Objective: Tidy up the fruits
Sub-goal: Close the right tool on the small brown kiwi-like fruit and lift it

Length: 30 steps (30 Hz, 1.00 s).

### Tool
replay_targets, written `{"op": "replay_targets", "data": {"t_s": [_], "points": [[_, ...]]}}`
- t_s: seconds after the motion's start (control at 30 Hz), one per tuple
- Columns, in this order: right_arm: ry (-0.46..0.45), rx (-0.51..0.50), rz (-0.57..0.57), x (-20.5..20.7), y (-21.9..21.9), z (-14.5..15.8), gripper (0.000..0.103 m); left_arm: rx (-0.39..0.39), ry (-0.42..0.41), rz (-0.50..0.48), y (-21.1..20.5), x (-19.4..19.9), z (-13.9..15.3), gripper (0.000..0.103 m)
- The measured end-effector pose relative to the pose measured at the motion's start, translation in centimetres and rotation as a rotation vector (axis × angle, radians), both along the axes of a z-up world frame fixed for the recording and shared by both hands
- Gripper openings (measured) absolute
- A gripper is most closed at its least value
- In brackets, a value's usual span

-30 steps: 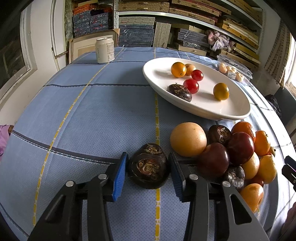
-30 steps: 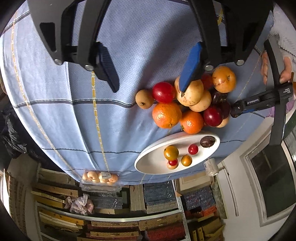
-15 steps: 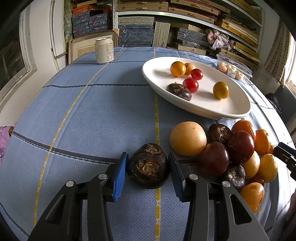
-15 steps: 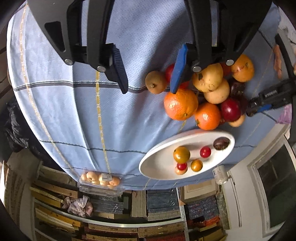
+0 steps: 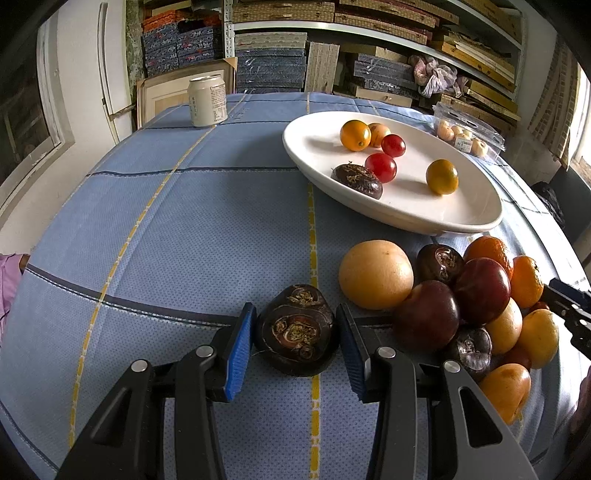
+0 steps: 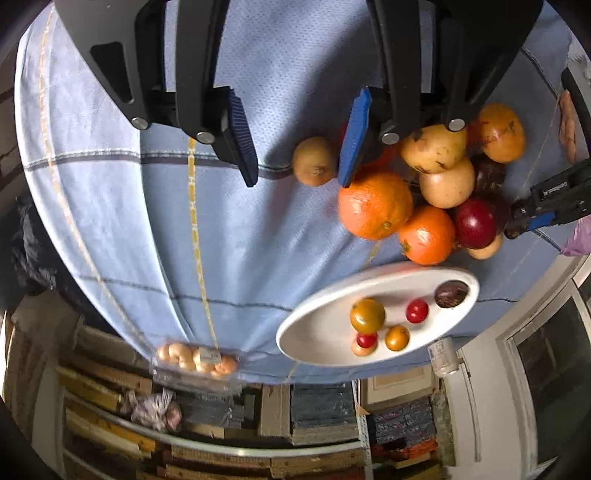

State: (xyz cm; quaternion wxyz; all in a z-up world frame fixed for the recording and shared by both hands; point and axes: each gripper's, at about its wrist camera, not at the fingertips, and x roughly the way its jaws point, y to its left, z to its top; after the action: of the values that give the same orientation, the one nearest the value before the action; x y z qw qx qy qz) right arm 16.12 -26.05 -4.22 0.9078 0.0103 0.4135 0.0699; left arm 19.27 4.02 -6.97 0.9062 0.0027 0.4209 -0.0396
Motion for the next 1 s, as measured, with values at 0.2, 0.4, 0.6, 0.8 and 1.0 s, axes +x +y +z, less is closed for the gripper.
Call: {"op": "replay_targets", "data": {"t_s": [0.2,0.4,0.6,0.8,1.0], "points": [[-0.003,-0.009,0.020,-0.3,0.6,-0.2,0.027,0.001,0.000,0.000,0.0,0.0,0.0,0.045],[0.006,0.018,0.014,-0.2,0.5,-0.4,0.027,0.001,0.000,0.000,0.0,0.0,0.0,0.045],[0.007,0.057,0.012,-0.3,-0.1,-0.4,0.027,0.003,-0.001,-0.001,-0.1,0.0,0.0,0.045],[-0.015,0.077,0.005,-0.5,-0.5,-0.1,0.026,0.012,-0.036,0.003,-0.1,-0.5,0.6,0.044],[-0.046,0.081,-0.023,-0.9,-0.8,0.4,0.026,0.013,-0.106,0.026,0.1,-1.5,1.9,0.044]]}}
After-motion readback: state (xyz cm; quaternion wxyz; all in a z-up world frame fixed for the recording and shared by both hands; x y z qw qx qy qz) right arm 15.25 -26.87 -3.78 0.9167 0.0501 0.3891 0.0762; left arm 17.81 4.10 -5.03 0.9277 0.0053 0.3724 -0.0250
